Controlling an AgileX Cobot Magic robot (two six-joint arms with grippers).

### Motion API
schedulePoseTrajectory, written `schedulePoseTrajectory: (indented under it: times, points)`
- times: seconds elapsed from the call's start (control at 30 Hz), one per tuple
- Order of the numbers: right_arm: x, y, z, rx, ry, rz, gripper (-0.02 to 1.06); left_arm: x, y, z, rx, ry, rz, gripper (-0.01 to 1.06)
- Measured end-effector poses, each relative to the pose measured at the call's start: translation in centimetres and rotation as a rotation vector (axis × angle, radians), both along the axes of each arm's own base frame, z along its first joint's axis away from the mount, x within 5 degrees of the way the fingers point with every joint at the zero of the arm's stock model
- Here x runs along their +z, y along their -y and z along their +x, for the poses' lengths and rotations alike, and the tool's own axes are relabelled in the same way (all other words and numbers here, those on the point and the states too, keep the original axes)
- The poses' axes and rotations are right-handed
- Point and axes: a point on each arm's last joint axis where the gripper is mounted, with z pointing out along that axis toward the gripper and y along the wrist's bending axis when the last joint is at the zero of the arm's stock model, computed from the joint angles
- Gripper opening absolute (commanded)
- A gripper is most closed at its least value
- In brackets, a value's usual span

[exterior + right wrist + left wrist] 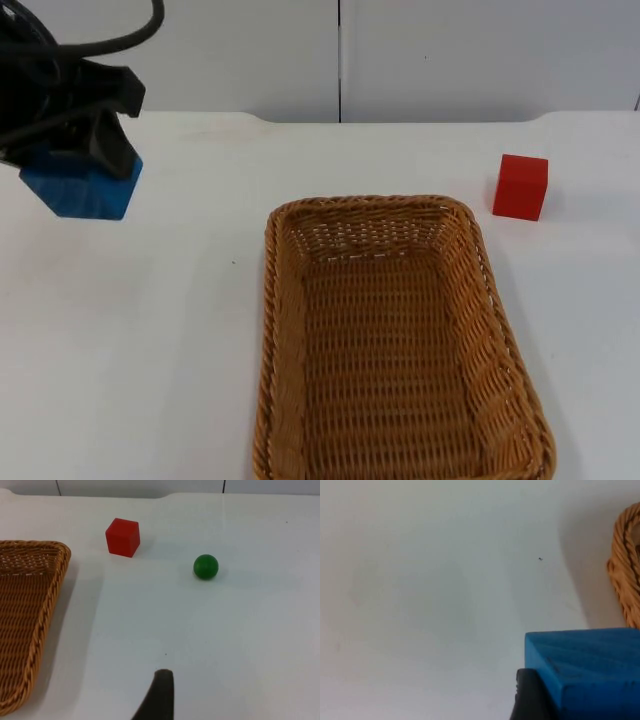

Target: Place all geometric objects except the red cube into the basket.

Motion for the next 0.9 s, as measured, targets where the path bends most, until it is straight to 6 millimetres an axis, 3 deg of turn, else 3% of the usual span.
schedulePoseTrajectory:
  times: [0.27, 0.37, 0.4, 0.53, 0.6, 0.7, 0.9]
  points:
    - [0.0, 0.0, 0.0, 0.000, 0.000, 0.000, 0.78, 0.1, 0.9, -0.2, -0.040, 0.008, -0.015, 0.00]
    - [0.0, 0.0, 0.0, 0.000, 0.000, 0.000, 0.78, 0.2, 3.8, -0.4, -0.133, 0.035, -0.023, 0.00]
    - [0.0, 0.0, 0.0, 0.000, 0.000, 0.000, 0.78, 0.2, 3.8, -0.4, -0.133, 0.035, -0.023, 0.00]
    - [0.0, 0.0, 0.0, 0.000, 0.000, 0.000, 0.78, -0.3, 8.4, 0.6, -0.261, 0.021, -0.020, 0.00]
    - [0.0, 0.0, 0.0, 0.000, 0.000, 0.000, 0.78, -0.5, 9.5, 0.8, -0.297, 0.013, -0.010, 0.00]
    - [0.0, 0.0, 0.0, 0.000, 0.000, 0.000, 0.78, -2.9, 12.9, 1.1, -0.405, -0.047, 0.043, 0.00]
    - [0.0, 0.0, 0.0, 0.000, 0.000, 0.000, 0.78, -5.9, 16.0, -0.3, -0.521, -0.110, 0.108, 0.00]
